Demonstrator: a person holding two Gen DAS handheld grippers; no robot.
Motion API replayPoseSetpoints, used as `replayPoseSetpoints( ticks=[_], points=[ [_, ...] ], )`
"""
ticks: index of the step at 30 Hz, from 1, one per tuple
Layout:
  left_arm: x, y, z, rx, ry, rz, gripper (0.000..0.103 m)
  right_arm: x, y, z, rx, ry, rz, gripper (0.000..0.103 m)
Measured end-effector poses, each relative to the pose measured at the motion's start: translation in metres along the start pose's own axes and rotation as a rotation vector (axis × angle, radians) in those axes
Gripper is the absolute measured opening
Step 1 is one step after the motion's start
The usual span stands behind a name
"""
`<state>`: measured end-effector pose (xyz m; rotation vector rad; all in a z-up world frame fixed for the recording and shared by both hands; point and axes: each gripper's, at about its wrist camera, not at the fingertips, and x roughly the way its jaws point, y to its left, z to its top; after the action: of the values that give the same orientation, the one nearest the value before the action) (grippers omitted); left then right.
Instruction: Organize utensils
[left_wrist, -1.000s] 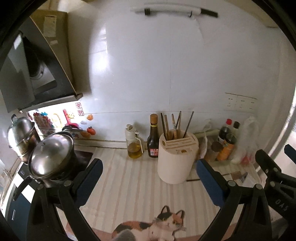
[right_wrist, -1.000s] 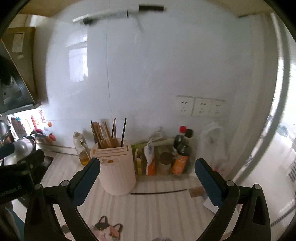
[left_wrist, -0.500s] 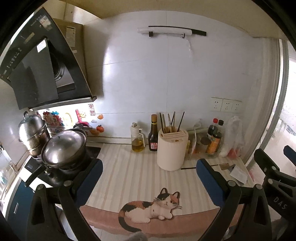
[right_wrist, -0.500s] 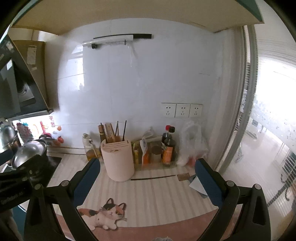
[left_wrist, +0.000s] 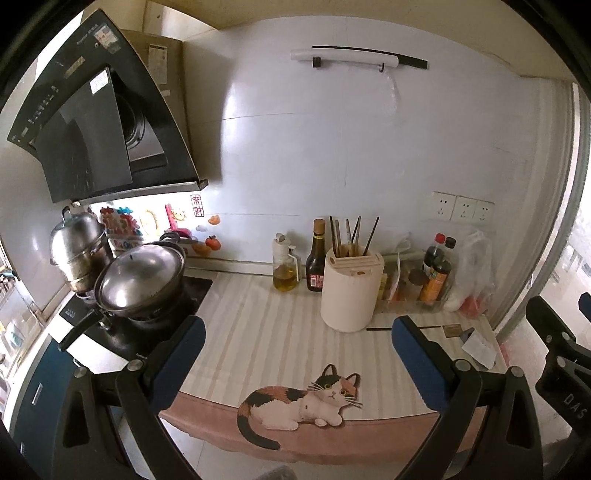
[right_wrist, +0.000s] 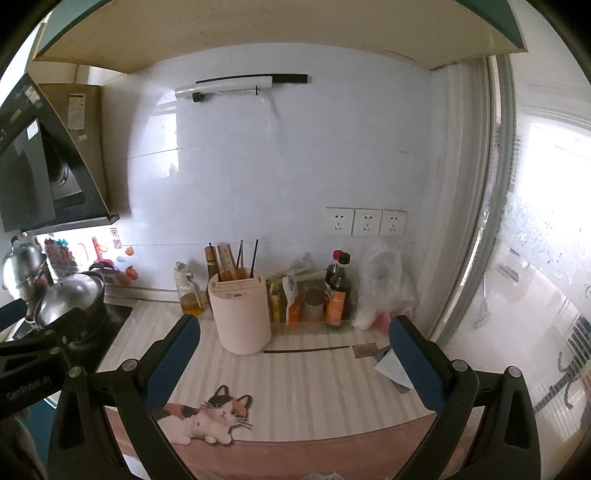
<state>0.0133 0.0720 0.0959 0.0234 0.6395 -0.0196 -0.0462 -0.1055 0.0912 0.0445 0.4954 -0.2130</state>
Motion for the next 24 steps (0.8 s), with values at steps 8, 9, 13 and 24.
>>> replayPoseSetpoints(
  ticks=[8,9,13,24],
  points=[
    [0.004,-0.007,0.004,-0.005,-0.001,0.008,0.103,0.011,-0.006,0.009,-0.014,-0.01,0.014,0.103],
    [0.005,-0.007,0.004,-0.006,-0.001,0.008,0.103,0.012,-0.006,0.01,-0.013,-0.01,0.015,0.103],
    [0.005,-0.006,0.005,-0.001,-0.005,0.008,0.103,0.015,-0.007,0.013,-0.016,-0.011,0.024,0.103],
    [0.009,-0.009,0.012,0.006,-0.012,0.025,0.103,0.023,-0.004,0.019,-0.013,-0.017,0.044,0.103]
  ],
)
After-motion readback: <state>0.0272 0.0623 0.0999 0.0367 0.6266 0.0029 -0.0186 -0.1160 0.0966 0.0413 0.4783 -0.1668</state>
